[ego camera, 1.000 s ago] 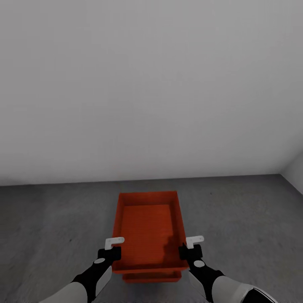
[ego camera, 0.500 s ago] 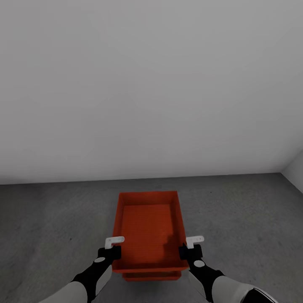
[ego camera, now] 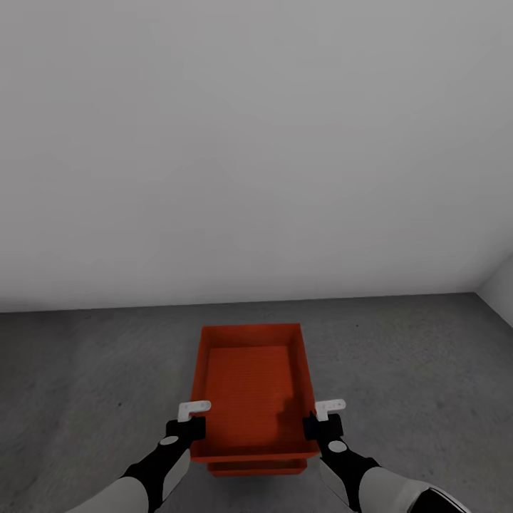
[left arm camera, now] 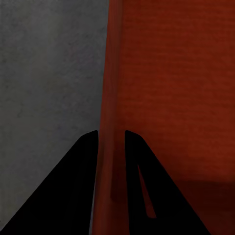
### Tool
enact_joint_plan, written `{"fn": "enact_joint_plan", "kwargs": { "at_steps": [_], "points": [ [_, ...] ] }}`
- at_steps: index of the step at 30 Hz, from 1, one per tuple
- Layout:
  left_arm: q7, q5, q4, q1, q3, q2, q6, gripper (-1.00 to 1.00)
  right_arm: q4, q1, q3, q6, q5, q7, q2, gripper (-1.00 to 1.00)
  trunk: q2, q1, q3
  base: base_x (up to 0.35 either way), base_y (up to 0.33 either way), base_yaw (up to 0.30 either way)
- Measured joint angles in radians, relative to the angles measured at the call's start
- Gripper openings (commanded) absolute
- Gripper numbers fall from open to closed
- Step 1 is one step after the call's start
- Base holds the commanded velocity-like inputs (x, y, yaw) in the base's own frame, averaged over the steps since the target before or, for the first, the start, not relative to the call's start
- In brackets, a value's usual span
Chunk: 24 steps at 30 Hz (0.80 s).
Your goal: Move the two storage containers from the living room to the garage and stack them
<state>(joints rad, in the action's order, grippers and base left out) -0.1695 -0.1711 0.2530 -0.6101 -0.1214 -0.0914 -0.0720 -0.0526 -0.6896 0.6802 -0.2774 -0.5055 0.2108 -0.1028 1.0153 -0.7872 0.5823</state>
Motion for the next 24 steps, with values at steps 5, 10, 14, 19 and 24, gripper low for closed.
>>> {"fn": "enact_joint_plan", "kwargs": {
  "at_steps": [5,10,14,19,24],
  "points": [
    [-0.001,0.000,0.001,0.000,-0.001,0.000,0.002,-1.00,0.000,0.000,-0.001,0.000,0.000,-0.002,0.001,-1.00,0.000,0.000,0.000,0.000,0.000,0.000],
    [-0.001,0.000,0.004,0.000,-0.002,0.000,0.004,-1.00,0.000,0.000,-0.002,0.000,-0.001,-0.001,0.000,-1.00,0.035,-0.019,0.016,0.000,0.000,0.000],
    [-0.001,0.000,0.005,0.000,-0.003,0.001,0.006,-1.00,0.000,0.000,-0.003,0.000,-0.001,-0.001,0.000,-1.00,0.063,-0.034,0.028,0.000,0.000,0.000],
    [-0.002,0.000,0.003,0.000,-0.002,-0.001,0.004,-1.00,0.000,0.000,-0.003,0.001,0.001,-0.003,0.001,-1.00,0.098,-0.054,0.044,0.000,0.000,0.000],
    [-0.001,-0.001,0.002,0.000,-0.002,0.000,0.003,-1.00,0.000,0.000,-0.001,0.000,-0.001,-0.001,0.000,-1.00,0.133,-0.073,0.059,0.000,0.000,0.000]
  ]
}}
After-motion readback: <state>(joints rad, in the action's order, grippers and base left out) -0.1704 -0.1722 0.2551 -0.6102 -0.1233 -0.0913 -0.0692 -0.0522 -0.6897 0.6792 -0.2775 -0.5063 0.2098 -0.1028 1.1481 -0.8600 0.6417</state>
